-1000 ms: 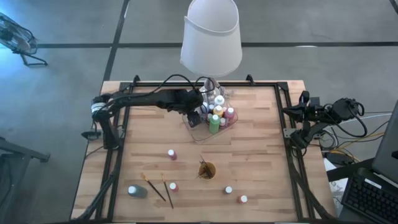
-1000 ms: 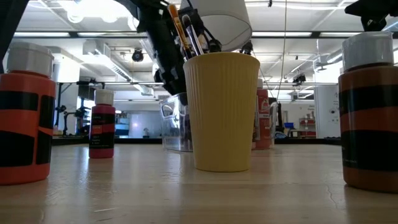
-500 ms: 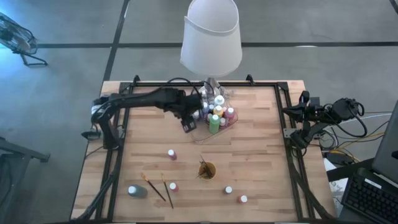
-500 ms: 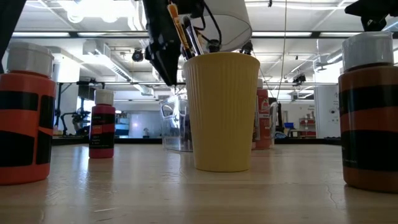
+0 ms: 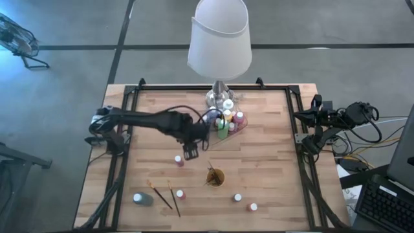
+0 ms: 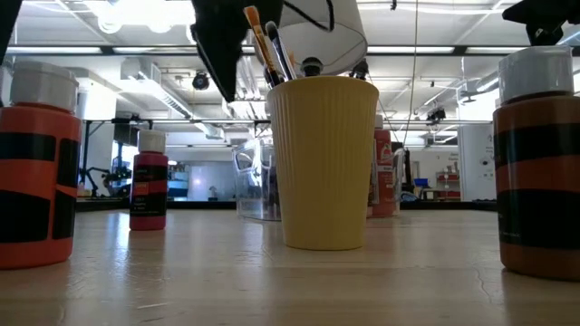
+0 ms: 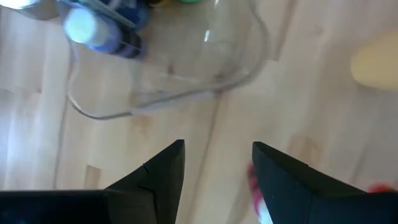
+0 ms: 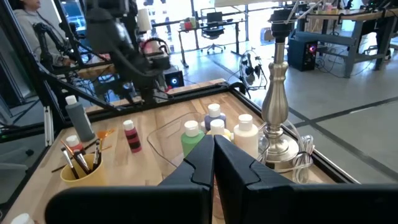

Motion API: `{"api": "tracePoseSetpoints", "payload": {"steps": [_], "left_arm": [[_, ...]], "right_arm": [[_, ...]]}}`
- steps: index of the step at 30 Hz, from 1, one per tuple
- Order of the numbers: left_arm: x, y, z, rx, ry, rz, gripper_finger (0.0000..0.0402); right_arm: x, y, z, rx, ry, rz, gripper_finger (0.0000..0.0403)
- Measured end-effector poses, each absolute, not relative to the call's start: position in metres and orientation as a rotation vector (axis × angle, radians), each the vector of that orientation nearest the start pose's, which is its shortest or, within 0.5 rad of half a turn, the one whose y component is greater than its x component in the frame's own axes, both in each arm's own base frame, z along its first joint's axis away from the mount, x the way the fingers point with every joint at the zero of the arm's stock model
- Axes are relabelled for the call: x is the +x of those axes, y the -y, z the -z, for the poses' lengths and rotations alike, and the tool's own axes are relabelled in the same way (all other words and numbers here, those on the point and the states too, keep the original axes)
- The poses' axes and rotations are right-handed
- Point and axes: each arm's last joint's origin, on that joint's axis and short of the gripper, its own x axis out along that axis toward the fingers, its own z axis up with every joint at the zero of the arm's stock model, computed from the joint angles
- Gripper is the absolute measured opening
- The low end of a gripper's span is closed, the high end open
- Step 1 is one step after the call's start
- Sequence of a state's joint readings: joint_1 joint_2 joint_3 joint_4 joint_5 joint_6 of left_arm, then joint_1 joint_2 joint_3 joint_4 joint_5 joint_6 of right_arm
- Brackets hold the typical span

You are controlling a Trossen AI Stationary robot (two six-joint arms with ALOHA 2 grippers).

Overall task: Pick & Place Paint Supplies
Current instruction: Put the dark green bottle into the transparent bin

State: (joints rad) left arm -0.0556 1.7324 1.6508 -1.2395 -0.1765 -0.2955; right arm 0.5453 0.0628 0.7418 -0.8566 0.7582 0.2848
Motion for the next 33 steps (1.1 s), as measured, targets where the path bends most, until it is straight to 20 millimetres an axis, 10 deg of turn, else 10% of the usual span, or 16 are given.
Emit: {"api": "tracePoseSetpoints", "payload": {"steps": [21, 33], "left_arm": [[0.222, 0.128, -0.386, -0.091, -0.964, -0.237, 0.0193], [0.157, 0.156, -0.355, -0.083, -1.043, -0.237, 0.0193]], "right_arm": [[0.008, 0.019, -0.305, 0.175, -0.110, 0.231, 0.0008], [0.008, 0.019, -0.305, 0.175, -0.110, 0.231, 0.0008]]}}
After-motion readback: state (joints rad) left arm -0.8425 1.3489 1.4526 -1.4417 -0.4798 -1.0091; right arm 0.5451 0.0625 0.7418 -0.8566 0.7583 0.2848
